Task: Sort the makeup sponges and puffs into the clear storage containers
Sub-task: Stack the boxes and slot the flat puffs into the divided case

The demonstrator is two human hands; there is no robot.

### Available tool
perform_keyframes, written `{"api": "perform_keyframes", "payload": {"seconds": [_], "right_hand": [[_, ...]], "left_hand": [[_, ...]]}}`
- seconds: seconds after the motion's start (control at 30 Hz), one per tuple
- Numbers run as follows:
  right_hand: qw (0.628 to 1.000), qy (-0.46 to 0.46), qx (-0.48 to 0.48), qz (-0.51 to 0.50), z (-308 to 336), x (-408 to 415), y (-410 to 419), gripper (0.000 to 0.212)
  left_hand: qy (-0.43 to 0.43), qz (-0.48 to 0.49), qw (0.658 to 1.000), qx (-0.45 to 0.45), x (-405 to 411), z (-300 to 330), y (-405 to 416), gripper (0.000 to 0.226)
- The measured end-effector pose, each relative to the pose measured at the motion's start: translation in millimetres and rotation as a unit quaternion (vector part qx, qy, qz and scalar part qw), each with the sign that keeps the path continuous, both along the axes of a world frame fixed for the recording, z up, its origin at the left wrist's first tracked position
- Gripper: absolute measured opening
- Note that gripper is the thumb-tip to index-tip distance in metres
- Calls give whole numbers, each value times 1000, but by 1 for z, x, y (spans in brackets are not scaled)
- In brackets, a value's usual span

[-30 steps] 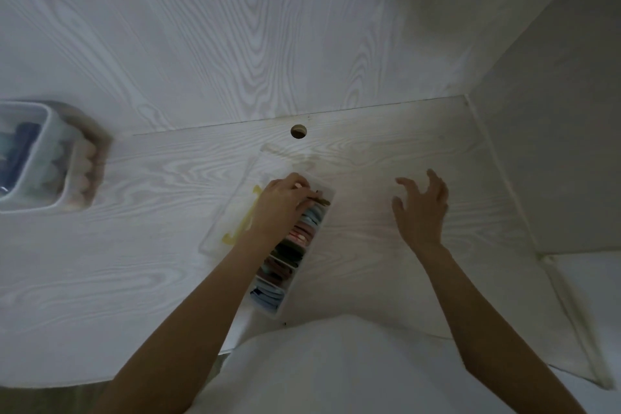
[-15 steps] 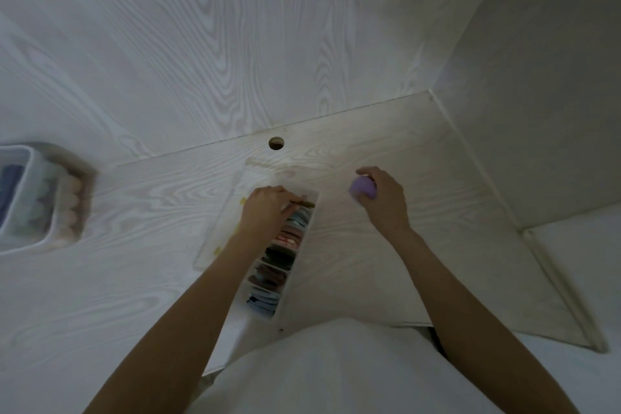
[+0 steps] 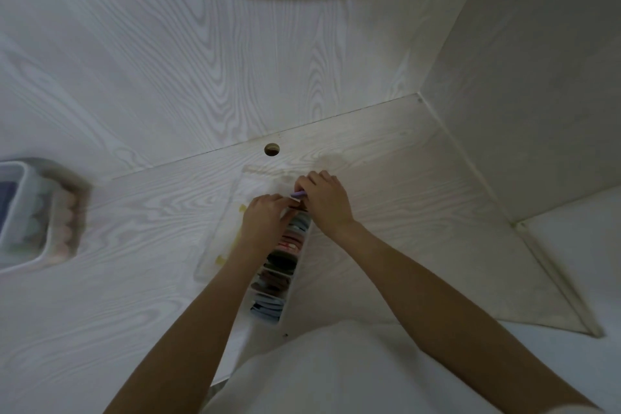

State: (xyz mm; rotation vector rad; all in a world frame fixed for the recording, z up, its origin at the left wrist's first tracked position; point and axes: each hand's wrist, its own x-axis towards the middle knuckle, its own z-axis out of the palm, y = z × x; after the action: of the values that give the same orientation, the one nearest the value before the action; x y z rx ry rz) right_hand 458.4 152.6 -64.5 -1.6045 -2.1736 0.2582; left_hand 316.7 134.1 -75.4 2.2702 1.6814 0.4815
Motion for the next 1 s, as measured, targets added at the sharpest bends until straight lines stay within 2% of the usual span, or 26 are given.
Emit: {"api": "perform_keyframes", "payload": {"seconds": [0.13,0.2,0.33,0.43,0.63,0.73,0.8,0.9,1.0], "right_hand": [[995,38,-92,21,0,2,1,14],[992,26,-117,36,1,3,4,14],[998,19,-45,40,10,2,1,12],[996,-78,-1,48,9,2,0,20],[993,-117,15,20,5,8,-2,17],[991,-137,1,11,5,6,1,18],[990,-138,-37,1,3,4,4,7],[987,-119,-112,1,3,4,10,23],[989,-89,-119,12,5,6,8,27]], "left_hand": [[-23,-5,1000,1,-2,-4,0,13],[-24,-6,1000,7,-2,-5,0,16],[-30,3,999,15,-2,-4,0,18],[-41,3,999,29,-1,-5,-1,14],[-44,4,998,50,-1,-7,-4,13],[-45,-4,998,50,-2,-8,-3,14],[-52,-7,997,51,-1,-6,-3,15],[-59,-5,997,43,1,-4,-6,18],[-114,14,993,-10,-2,2,-6,22]]}}
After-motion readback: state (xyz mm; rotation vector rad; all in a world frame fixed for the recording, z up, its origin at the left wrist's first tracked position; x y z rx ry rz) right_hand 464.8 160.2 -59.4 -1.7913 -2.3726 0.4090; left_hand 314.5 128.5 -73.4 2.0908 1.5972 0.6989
